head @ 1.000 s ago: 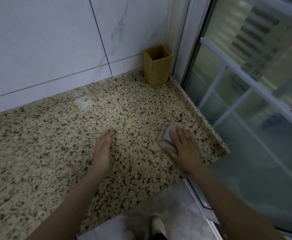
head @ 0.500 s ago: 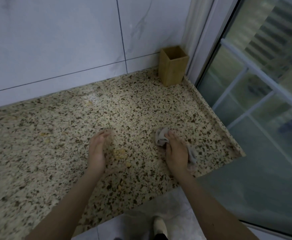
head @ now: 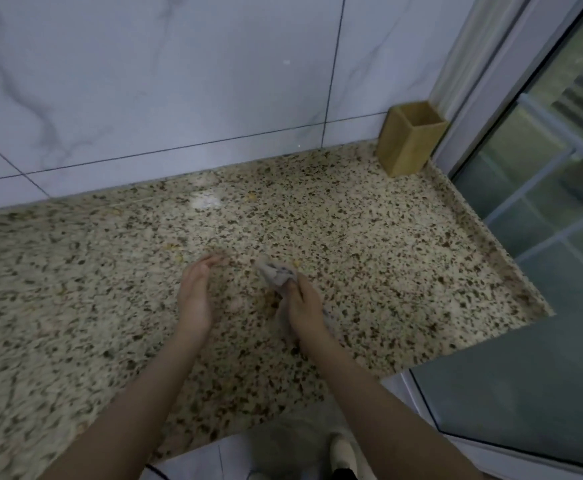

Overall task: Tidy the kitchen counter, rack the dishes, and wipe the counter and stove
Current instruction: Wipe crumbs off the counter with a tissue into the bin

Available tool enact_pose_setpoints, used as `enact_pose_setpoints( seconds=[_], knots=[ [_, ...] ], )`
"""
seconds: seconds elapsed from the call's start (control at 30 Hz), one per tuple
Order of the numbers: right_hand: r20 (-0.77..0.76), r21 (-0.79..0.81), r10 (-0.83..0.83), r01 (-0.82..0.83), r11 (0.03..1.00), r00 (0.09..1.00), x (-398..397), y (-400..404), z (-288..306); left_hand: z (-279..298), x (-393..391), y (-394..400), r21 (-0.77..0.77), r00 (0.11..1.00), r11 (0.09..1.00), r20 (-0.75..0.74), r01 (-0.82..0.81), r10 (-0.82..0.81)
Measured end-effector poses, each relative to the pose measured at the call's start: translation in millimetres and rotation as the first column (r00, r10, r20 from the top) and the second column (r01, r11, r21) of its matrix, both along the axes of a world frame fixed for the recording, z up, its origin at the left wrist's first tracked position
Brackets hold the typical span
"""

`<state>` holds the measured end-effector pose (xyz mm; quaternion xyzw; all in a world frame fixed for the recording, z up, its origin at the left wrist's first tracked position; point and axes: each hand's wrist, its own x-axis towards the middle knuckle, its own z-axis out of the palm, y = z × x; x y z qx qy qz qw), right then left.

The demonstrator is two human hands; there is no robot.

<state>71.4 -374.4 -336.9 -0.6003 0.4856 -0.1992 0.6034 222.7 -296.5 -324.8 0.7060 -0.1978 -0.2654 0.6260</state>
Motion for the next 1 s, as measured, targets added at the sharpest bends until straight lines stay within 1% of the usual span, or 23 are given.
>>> enact_pose_setpoints(
  seconds=[0.03,0.1,0.13,0.17,0.23,0.33,0.4,0.5,0.6,0.7,0.77,0.87,0.9,0.97,1.0],
  knots=[
    [0.043,0.036,-0.078,0.077,0.996,0.996,1.1,-3.8,6.2,1.7,2.7,2.3,-0.003,1.0,1.0,-0.005,-0.002,0.002],
    [0.053,0.133,-0.257,0.248,0.96,0.965,3.8,-17.3,21.9,6.7,10.7,5.6,-0.008,0.998,1.0,-0.066,-0.024,0.024],
    [0.05,0.17,-0.327,0.315,0.934,0.944,3.0,-26.5,28.6,8.6,14.6,4.3,-0.011,0.994,0.999,-0.101,-0.037,0.035],
    [0.079,0.184,-0.379,0.361,0.914,0.922,0.6,-36.6,34.0,10.6,18.0,2.7,-0.013,0.993,0.999,-0.115,-0.041,0.039],
    [0.119,0.095,-0.418,0.408,0.908,0.901,-2.7,-58.4,44.8,13.6,24.5,-0.7,-0.018,0.994,0.999,-0.098,-0.041,0.039],
    [0.106,-0.023,-0.453,0.458,0.889,0.885,-12.5,-90.4,55.9,15.3,26.7,-10.1,-0.005,0.994,0.997,-0.086,-0.076,0.075],
    [0.109,-0.089,-0.448,0.457,0.885,0.888,-13.2,-114.2,54.8,14.7,30.8,-16.2,0.005,0.992,0.996,-0.086,-0.087,0.088],
    [0.048,-0.187,-0.454,0.455,0.871,0.89,-4.7,-147.2,46.7,10.2,41.5,-21.2,-0.016,0.99,0.995,-0.107,-0.095,0.093],
    [-0.042,-0.314,-0.416,0.383,0.869,0.909,16.0,-175.5,32.4,1.1,56.4,-19.6,-0.027,0.983,0.988,-0.116,-0.149,0.145],
    [-0.128,-0.364,-0.33,0.265,0.893,0.935,47.7,-200.2,12.8,-9.7,71.4,-20.5,0.043,0.978,0.977,0.002,-0.21,0.21],
    [-0.207,-0.387,-0.287,0.191,0.902,0.935,66.7,-213.1,-2.2,-13.7,77.8,-21.3,0.077,0.972,0.969,0.061,-0.233,0.228],
    [-0.313,-0.46,-0.233,0.068,0.885,0.921,99.0,-214.1,-17.9,-10.0,82.6,-20.8,0.117,0.958,0.963,0.181,-0.244,0.221],
    [-0.316,-0.489,-0.168,-0.008,0.872,0.934,111.4,-207.1,-23.6,-8.1,84.0,-21.5,0.114,0.948,0.956,0.207,-0.27,0.243],
    [-0.277,-0.534,0.022,-0.173,0.828,0.961,132.5,-188.8,-31.6,-6.2,84.5,-24.8,0.079,0.923,0.942,0.24,-0.327,0.3],
    [-0.266,-0.534,0.092,-0.226,0.815,0.96,142.2,-181.7,-33.0,-6.0,84.1,-26.5,0.07,0.918,0.936,0.23,-0.346,0.322]
  ],
)
